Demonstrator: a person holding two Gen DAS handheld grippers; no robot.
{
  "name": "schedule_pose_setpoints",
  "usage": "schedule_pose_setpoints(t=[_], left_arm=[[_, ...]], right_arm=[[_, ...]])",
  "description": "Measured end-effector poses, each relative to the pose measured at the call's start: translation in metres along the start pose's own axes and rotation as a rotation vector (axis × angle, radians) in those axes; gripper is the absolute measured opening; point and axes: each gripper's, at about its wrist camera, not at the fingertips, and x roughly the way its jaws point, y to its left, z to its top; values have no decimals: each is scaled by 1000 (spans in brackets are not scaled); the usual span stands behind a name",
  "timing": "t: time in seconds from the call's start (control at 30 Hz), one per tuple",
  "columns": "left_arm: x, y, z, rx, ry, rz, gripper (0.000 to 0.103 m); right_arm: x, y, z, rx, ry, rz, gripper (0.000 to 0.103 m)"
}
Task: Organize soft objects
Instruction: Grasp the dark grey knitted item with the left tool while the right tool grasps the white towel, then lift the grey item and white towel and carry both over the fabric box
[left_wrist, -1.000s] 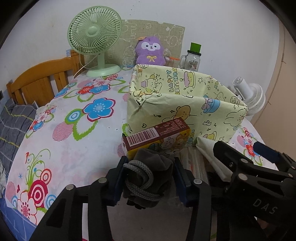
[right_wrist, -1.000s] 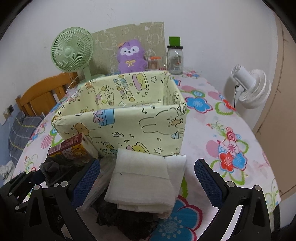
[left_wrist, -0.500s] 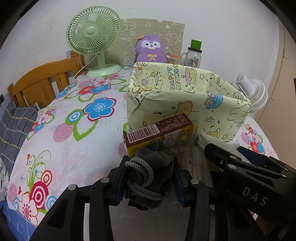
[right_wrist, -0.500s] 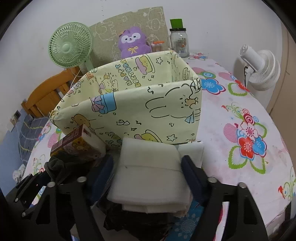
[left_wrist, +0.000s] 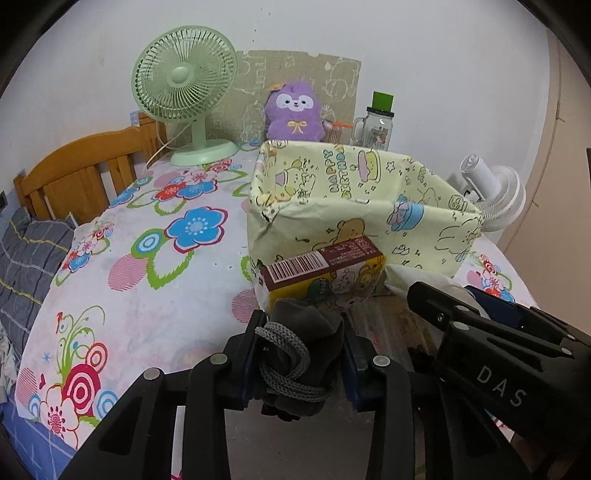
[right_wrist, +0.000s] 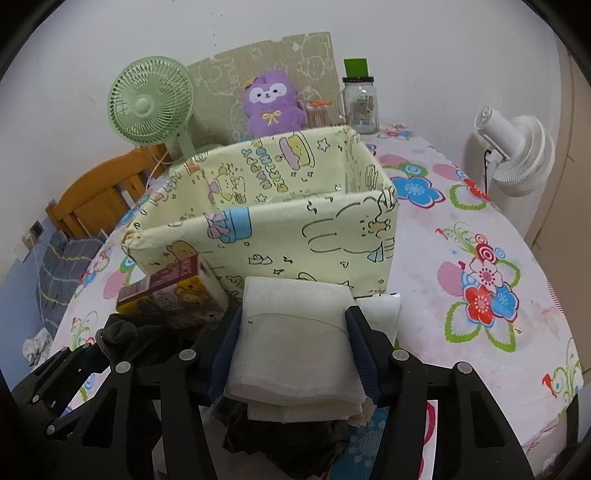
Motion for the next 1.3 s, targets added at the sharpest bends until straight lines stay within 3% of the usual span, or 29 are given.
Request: schedule_pose_setpoints(t=[1.3], left_arm=[[-64, -18, 54, 19, -159, -31, 36]], right_arm=[[-83, 10, 49, -30, -195, -7, 60]])
